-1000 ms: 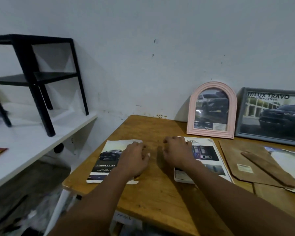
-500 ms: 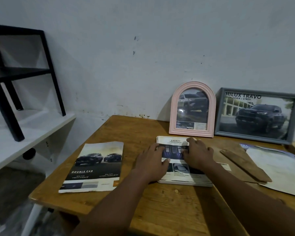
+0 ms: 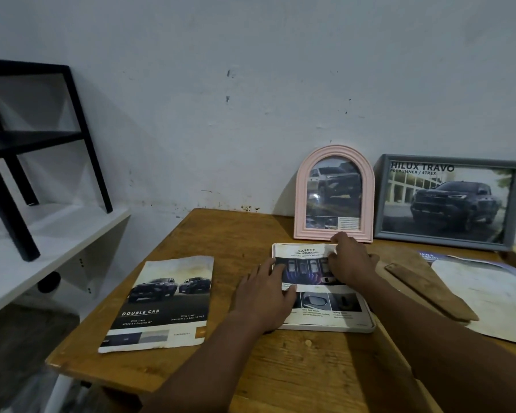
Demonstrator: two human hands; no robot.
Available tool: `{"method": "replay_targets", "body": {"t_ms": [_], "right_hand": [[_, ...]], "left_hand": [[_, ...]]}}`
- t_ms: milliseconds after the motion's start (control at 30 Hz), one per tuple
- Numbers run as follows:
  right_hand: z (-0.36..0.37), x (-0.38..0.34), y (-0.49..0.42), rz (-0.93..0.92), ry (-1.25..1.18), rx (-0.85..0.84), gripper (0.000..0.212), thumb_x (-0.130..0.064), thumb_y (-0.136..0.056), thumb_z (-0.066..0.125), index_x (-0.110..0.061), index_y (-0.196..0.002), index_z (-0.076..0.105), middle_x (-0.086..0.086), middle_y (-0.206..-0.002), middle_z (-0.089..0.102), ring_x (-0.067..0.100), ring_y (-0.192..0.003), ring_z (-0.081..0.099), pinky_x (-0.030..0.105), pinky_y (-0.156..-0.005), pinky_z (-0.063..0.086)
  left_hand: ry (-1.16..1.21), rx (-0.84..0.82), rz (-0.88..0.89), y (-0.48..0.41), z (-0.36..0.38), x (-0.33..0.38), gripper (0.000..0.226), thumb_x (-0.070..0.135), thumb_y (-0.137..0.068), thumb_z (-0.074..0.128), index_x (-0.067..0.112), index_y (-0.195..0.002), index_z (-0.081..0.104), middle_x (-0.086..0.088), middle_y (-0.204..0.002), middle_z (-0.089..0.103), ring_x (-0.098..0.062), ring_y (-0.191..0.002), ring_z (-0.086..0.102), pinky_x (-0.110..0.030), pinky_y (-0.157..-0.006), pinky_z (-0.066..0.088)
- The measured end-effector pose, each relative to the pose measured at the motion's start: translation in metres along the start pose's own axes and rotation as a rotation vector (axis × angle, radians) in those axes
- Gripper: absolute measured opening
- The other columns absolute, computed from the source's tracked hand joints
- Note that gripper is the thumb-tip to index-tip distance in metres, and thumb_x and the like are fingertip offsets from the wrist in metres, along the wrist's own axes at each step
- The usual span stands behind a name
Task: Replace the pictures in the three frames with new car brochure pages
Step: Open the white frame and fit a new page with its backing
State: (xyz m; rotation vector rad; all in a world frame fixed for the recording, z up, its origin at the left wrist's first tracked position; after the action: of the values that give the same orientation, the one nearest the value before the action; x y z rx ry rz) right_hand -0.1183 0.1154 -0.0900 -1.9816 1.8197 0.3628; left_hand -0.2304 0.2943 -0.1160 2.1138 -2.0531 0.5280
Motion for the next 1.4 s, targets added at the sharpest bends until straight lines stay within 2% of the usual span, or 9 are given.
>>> {"method": "replay_targets", "body": {"t_ms": [200, 300, 400, 533, 767, 900, 1100, 1167, 1400], "right_hand": [[-0.007, -0.003, -0.009, 0.062, -0.191, 0.029, 0.033, -0.021, -0.088, 0.059, -0.032, -0.116, 0.046, 0.002, -0.120, 0.062, 0.027, -0.112, 0.054, 0.048, -0.096, 0.030], [-0.013, -0.011, -0.008, -0.009, -0.249, 0.089, 0.035, -0.016, -0.086, 0.063, -0.031, -0.114, 0.047, 0.005, -0.117, 0.062, 0.026, -0.106, 0.057, 0.046, -0.093, 0.040], [-0.020, -0.020, -0.003, -0.080, -0.439, 0.069, 0.042, -0.007, -0.091, 0.064, -0.024, -0.125, 0.046, 0.004, -0.123, 0.057, 0.026, -0.107, 0.064, 0.039, -0.073, 0.062], [-0.035, -0.023, 0.009, -0.102, -0.567, 0.060, 0.049, -0.005, -0.091, 0.066, -0.021, -0.131, 0.042, 0.009, -0.132, 0.055, 0.028, -0.115, 0.062, 0.029, -0.064, 0.062], [-0.076, -0.021, 0.029, -0.157, -0.767, 0.208, 0.034, -0.009, -0.093, 0.064, -0.023, -0.122, 0.051, -0.008, -0.112, 0.053, 0.012, -0.095, 0.061, 0.026, -0.069, 0.060], [-0.105, -0.016, 0.024, -0.108, -0.881, 0.234, 0.033, -0.009, -0.092, 0.066, -0.024, -0.120, 0.053, -0.002, -0.115, 0.057, 0.014, -0.098, 0.062, 0.037, -0.079, 0.061], [-0.149, 0.045, 0.016, 0.021, -0.802, 0.265, 0.041, -0.011, -0.088, 0.072, -0.026, -0.119, 0.049, 0.004, -0.124, 0.059, 0.024, -0.104, 0.064, 0.047, -0.083, 0.060], [-0.164, 0.076, 0.018, 0.045, -0.710, 0.296, 0.041, -0.011, -0.087, 0.073, -0.024, -0.119, 0.049, 0.005, -0.129, 0.059, 0.023, -0.105, 0.063, 0.046, -0.082, 0.060], [-0.206, 0.175, 0.025, 0.090, -0.292, 0.421, 0.026, -0.008, -0.091, 0.067, -0.015, -0.115, 0.061, 0.010, -0.132, 0.055, 0.022, -0.102, 0.055, 0.012, -0.057, 0.037]], "left_hand": [[0.002, 0.013, -0.004, -0.002, 0.002, -0.001, 0.065, 0.054, -0.101, 0.043, 0.025, -0.158, 0.029, 0.004, -0.165, 0.025, -0.020, -0.145, 0.034, -0.045, -0.118, 0.033], [0.018, 0.009, -0.012, -0.002, 0.003, -0.002, 0.067, 0.054, -0.101, 0.044, 0.025, -0.159, 0.027, 0.004, -0.165, 0.024, -0.020, -0.147, 0.032, -0.045, -0.119, 0.032], [0.030, 0.017, -0.008, -0.002, 0.003, -0.002, 0.068, 0.055, -0.101, 0.044, 0.026, -0.159, 0.024, 0.004, -0.165, 0.026, -0.019, -0.146, 0.033, -0.045, -0.118, 0.035], [0.029, 0.039, 0.009, -0.003, 0.000, -0.002, 0.070, 0.056, -0.101, 0.045, 0.026, -0.160, 0.022, 0.003, -0.164, 0.027, -0.019, -0.145, 0.034, -0.045, -0.116, 0.037], [0.153, 0.086, 0.078, -0.007, -0.022, 0.007, 0.074, 0.053, -0.101, 0.050, 0.030, -0.161, 0.014, 0.008, -0.169, 0.001, -0.025, -0.151, 0.025, -0.050, -0.116, 0.038], [0.360, 0.212, 0.199, -0.016, -0.048, 0.036, 0.075, 0.042, -0.090, 0.072, 0.037, -0.152, 0.030, 0.016, -0.163, 0.014, -0.018, -0.140, 0.041, -0.046, -0.102, 0.054], [0.491, 0.295, 0.293, -0.027, -0.042, 0.107, 0.051, 0.020, -0.083, 0.084, 0.019, -0.130, 0.065, 0.005, -0.140, 0.051, -0.005, -0.118, 0.051, -0.014, -0.098, 0.047], [0.533, 0.286, 0.312, -0.029, -0.033, 0.136, 0.038, 0.014, -0.085, 0.082, 0.016, -0.120, 0.071, 0.004, -0.121, 0.064, -0.003, -0.102, 0.059, -0.016, -0.092, 0.053], [0.561, 0.183, 0.307, -0.042, 0.019, 0.245, 0.031, 0.014, -0.094, 0.072, 0.016, -0.124, 0.071, 0.000, -0.118, 0.069, -0.009, -0.102, 0.063, -0.017, -0.081, 0.053]]}}
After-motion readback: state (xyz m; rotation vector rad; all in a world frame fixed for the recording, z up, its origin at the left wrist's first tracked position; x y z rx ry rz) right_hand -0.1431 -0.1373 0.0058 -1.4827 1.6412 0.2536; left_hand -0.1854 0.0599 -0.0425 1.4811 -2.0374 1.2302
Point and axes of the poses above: each hand's wrist, its own y-axis away from the middle knuckle, its own z-axis out of the palm, x = y × z, the point moved 5 cm from there along -y, towards the middle knuckle
